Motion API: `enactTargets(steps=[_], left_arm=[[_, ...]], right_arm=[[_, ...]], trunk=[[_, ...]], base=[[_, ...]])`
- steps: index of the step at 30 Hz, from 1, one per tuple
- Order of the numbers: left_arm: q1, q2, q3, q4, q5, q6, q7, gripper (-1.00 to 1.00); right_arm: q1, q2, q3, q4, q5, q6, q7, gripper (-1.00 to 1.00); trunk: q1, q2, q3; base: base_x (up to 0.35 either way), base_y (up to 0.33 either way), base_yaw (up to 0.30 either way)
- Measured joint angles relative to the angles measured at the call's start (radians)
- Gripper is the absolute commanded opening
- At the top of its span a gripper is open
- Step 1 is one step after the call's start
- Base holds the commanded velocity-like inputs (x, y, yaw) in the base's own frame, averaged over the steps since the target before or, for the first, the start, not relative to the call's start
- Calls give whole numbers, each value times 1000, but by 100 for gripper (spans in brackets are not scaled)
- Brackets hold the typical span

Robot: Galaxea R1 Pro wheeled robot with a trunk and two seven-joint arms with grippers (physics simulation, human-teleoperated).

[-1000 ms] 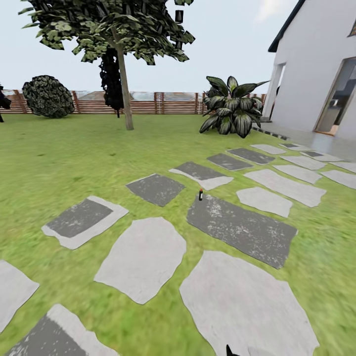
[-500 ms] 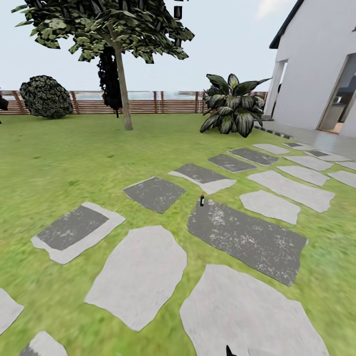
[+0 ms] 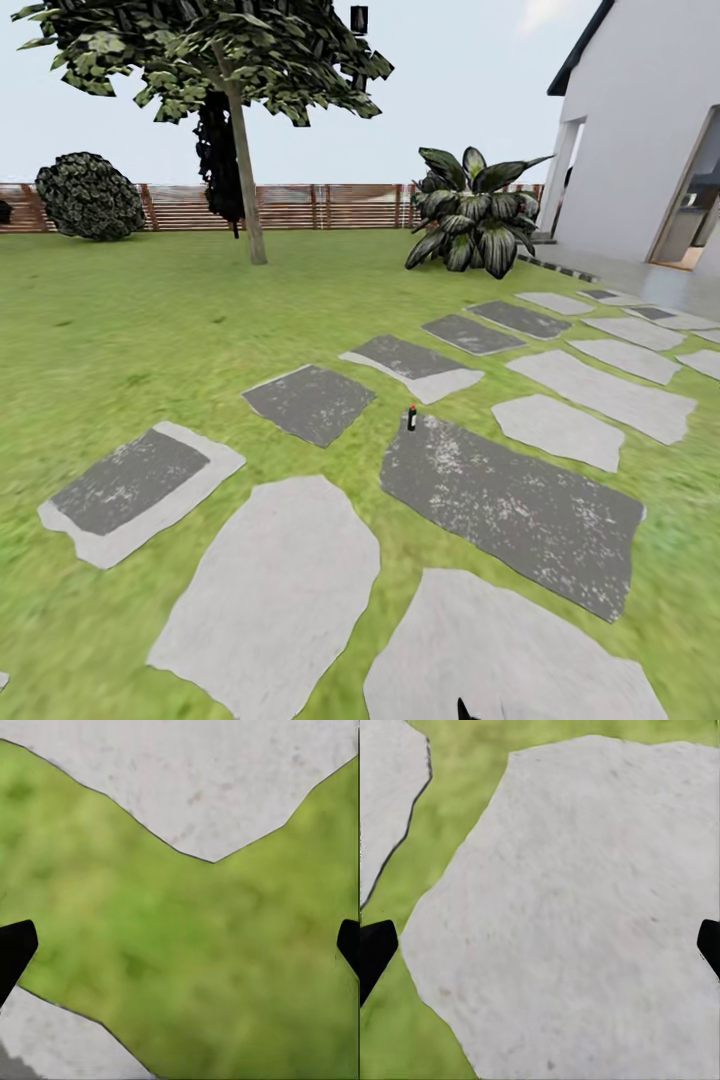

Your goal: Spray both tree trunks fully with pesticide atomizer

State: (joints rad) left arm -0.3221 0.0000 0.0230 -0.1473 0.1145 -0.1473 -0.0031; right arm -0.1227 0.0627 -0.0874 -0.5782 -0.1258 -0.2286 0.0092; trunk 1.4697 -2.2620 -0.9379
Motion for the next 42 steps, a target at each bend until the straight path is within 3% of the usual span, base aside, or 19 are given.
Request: enactTargets(steps=[18, 42], left_arm=[[0, 0, 0, 2, 0, 0, 0, 100], [0, 0, 0, 2, 1, 0, 0, 100]], right_arm=[[0, 0, 0, -5, 0, 0, 0, 100], [0, 0, 0, -5, 0, 0, 0, 100]], trunk=[[0, 0, 0], [0, 0, 0]], base=[[339, 0, -10], [339, 72, -250]])
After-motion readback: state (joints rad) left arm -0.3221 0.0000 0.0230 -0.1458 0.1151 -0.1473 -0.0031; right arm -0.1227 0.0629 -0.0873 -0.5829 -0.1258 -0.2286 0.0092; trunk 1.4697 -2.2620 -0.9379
